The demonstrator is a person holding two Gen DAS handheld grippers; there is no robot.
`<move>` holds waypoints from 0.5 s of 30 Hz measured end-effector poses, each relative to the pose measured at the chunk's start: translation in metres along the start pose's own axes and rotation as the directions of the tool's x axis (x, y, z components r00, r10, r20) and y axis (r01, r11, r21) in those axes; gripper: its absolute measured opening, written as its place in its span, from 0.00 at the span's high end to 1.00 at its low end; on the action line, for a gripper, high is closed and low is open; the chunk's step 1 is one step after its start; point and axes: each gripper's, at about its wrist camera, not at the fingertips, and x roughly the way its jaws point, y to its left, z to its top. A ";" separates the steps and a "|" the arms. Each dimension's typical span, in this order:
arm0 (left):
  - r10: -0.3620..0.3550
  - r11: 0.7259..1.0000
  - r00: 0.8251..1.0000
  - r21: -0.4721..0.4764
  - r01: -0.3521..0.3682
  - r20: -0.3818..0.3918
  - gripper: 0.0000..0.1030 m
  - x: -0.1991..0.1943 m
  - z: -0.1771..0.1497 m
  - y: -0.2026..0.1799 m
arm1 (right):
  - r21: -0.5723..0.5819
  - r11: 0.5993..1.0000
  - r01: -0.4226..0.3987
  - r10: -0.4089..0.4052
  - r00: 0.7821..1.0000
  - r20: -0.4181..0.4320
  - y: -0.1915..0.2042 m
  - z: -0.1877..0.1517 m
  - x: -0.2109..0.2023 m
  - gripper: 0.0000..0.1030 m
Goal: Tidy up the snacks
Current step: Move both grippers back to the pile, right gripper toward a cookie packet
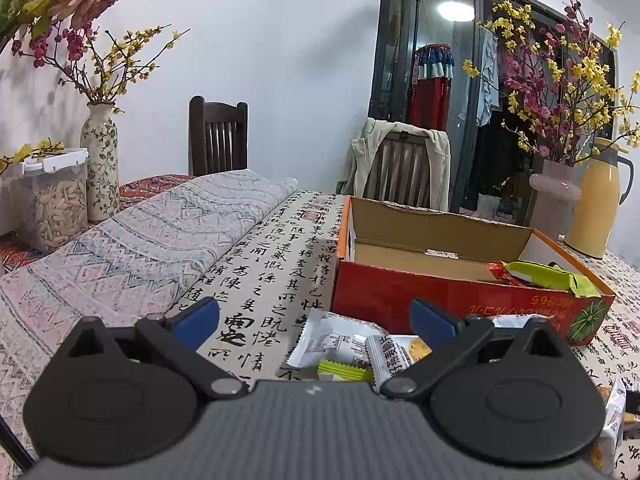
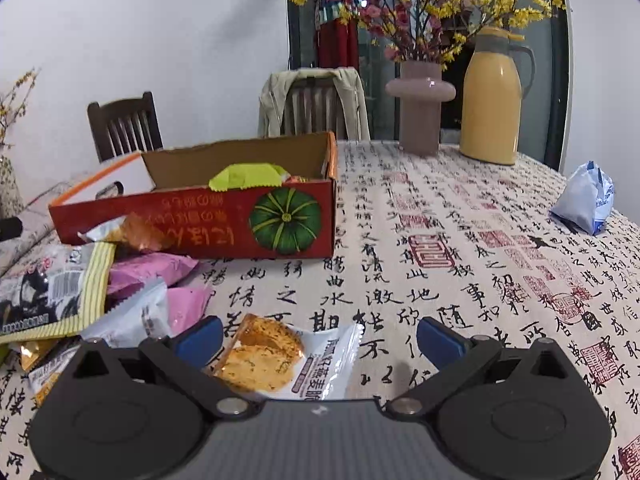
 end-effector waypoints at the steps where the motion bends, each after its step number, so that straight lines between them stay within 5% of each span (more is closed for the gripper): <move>1: -0.002 1.000 1.000 -0.002 0.002 0.000 0.00 0.000 0.000 0.000 | -0.005 1.000 0.001 -0.001 1.000 -0.016 0.000 0.000 0.002 0.00; 15: -0.013 1.000 1.000 -0.022 0.013 0.003 0.00 -0.003 0.000 0.004 | -0.050 0.998 -0.022 0.016 0.992 -0.124 0.008 0.002 0.018 0.00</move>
